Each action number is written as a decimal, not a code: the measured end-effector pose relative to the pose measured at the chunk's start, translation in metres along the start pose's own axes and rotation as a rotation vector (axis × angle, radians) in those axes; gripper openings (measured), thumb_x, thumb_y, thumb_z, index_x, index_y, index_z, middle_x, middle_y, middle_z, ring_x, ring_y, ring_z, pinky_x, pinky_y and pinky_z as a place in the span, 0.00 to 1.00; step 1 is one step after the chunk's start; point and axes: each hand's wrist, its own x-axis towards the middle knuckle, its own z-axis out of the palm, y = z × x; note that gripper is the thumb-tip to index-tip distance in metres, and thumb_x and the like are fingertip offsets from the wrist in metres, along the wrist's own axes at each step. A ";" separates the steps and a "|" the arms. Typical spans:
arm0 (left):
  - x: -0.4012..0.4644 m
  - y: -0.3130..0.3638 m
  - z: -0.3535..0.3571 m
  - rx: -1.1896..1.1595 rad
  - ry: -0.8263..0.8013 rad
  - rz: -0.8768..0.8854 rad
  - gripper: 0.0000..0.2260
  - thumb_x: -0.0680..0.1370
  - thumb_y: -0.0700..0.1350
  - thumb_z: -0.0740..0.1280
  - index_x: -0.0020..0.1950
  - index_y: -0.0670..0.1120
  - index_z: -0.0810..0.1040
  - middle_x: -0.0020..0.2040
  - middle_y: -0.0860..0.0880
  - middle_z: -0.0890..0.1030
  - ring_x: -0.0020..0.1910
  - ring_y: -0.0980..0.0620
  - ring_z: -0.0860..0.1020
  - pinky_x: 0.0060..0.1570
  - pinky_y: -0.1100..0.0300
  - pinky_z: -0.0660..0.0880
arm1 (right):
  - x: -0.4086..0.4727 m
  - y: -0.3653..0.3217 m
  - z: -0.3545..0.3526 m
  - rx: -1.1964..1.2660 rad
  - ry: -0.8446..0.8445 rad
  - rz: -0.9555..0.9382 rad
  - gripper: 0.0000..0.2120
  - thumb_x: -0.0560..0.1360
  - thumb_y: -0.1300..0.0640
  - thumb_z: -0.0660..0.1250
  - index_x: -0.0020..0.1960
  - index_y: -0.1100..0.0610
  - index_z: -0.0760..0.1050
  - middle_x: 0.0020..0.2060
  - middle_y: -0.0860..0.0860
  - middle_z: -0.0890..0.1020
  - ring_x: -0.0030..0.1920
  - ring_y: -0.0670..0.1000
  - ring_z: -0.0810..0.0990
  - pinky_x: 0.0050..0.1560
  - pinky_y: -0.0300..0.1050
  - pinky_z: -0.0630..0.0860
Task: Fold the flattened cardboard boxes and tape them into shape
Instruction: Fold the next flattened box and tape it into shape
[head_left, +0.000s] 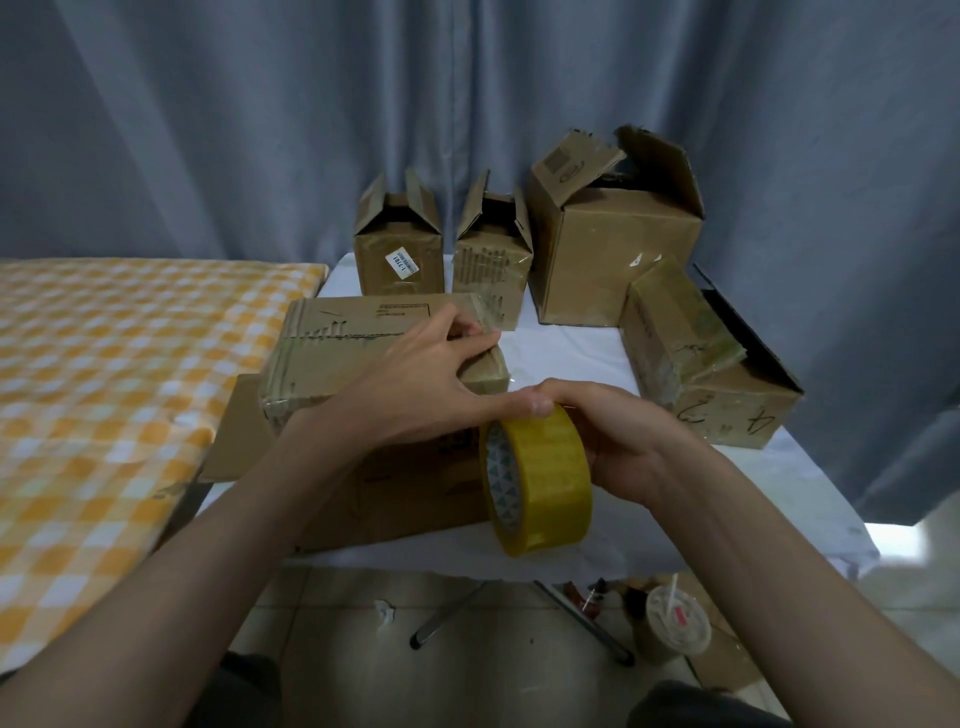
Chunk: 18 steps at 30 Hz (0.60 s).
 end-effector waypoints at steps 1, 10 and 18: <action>0.000 0.000 0.000 -0.016 0.024 0.005 0.49 0.63 0.83 0.50 0.77 0.57 0.64 0.65 0.58 0.63 0.67 0.57 0.63 0.65 0.56 0.64 | 0.000 0.000 0.000 0.003 0.021 0.002 0.08 0.75 0.61 0.70 0.53 0.63 0.81 0.48 0.59 0.74 0.48 0.57 0.72 0.45 0.47 0.75; 0.007 -0.001 0.015 -0.046 0.252 -0.020 0.25 0.74 0.68 0.63 0.67 0.57 0.75 0.62 0.57 0.69 0.62 0.56 0.68 0.58 0.48 0.71 | -0.003 0.000 -0.002 -0.004 0.132 -0.034 0.02 0.76 0.62 0.70 0.47 0.60 0.78 0.41 0.56 0.76 0.39 0.52 0.76 0.38 0.43 0.77; -0.005 0.001 0.027 0.186 0.296 0.059 0.28 0.77 0.66 0.59 0.74 0.55 0.66 0.66 0.55 0.66 0.64 0.53 0.69 0.49 0.49 0.77 | -0.026 0.011 -0.018 0.007 0.169 -0.247 0.03 0.77 0.62 0.70 0.47 0.59 0.83 0.39 0.57 0.81 0.39 0.56 0.77 0.39 0.44 0.78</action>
